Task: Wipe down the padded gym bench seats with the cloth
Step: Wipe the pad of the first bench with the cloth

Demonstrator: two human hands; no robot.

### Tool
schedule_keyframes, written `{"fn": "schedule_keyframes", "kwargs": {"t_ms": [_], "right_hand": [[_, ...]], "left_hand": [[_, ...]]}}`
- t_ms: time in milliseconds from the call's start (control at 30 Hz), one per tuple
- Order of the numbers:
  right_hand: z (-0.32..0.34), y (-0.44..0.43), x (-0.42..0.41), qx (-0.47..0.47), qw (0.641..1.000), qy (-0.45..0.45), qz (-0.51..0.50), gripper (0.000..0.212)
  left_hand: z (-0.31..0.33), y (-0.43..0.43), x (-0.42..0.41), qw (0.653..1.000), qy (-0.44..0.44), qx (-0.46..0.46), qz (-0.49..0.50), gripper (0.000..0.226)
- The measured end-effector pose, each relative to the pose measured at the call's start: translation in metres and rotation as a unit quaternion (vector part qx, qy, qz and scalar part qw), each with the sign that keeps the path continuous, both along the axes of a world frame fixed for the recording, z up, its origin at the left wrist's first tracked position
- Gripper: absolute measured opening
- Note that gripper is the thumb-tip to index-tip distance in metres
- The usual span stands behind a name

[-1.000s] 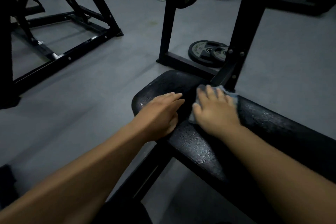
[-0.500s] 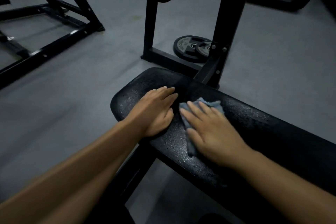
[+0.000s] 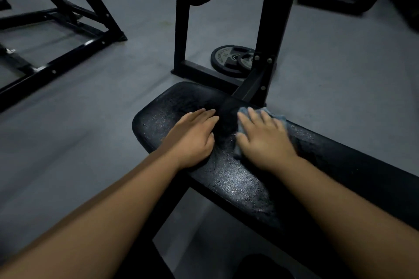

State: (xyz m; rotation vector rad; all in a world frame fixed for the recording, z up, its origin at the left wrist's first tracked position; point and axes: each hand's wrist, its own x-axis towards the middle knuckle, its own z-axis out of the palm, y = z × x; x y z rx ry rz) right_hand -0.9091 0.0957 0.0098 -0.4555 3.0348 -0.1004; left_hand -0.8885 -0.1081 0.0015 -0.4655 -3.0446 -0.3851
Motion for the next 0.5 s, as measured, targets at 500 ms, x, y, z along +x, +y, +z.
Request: {"fn": "schedule_keyframes", "kwargs": {"t_ms": [500], "right_hand": [[0.006, -0.007, 0.120, -0.037, 0.988, -0.011, 0.152, 0.070]], "left_hand": [[0.002, 0.012, 0.046, 0.998, 0.006, 0.044, 0.040, 0.052]]}}
